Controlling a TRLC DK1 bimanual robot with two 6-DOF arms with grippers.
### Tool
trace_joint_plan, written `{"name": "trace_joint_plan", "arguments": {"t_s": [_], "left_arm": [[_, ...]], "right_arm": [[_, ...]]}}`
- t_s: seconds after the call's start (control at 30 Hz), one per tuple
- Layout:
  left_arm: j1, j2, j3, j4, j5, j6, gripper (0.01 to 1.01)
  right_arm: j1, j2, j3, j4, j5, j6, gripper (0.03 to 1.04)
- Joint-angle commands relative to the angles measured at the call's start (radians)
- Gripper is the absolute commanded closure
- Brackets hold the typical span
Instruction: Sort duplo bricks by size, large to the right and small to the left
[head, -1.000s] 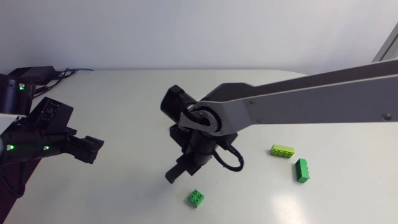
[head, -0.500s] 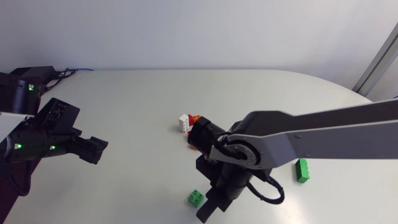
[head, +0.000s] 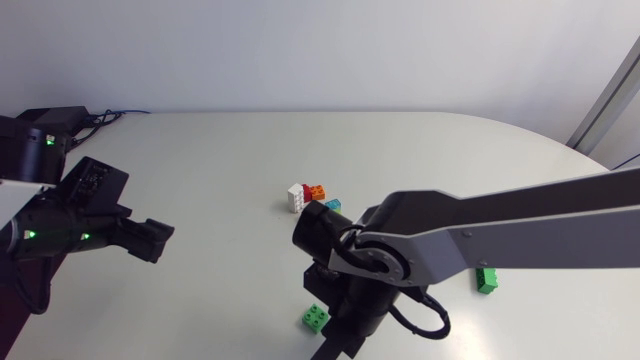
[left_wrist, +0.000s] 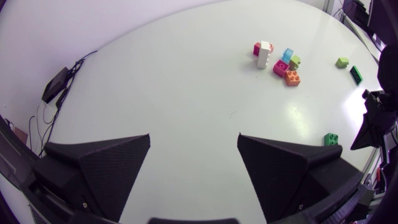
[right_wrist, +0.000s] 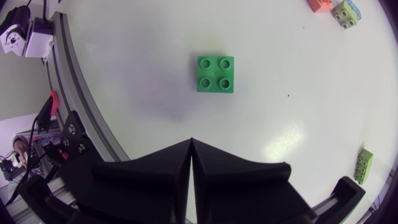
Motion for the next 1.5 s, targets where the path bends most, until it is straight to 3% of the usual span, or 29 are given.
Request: {"name": "trace_joint_plan", "arguments": {"t_s": [0.0,0.67,0.97,1.13,1.47], "left_arm": [[0.002,0.026,-0.015,0.013,0.002,0.012,0.052],[0.008,0.067,-0.017,0.054,0.002,0.021,0.052],[0.01,0.074,-0.006,0.054,0.002,0.021,0.052],[0.008,0.069,0.011,0.034,0.002,0.013,0.052],[-0.024,0.061,0.0,0.033,0.002,-0.004,0.052]], "right_arm": [[0.012,0.035,-0.023,0.002,-0.014,-0.042,1.02],[-0.04,0.192,0.155,0.041,0.015,-0.16,1.02],[-0.096,0.206,0.207,0.19,0.11,-0.24,1.02],[-0.098,0.151,0.195,0.219,0.127,-0.235,1.02],[-0.069,-0.021,-0.012,0.133,0.108,-0.207,1.02]]}}
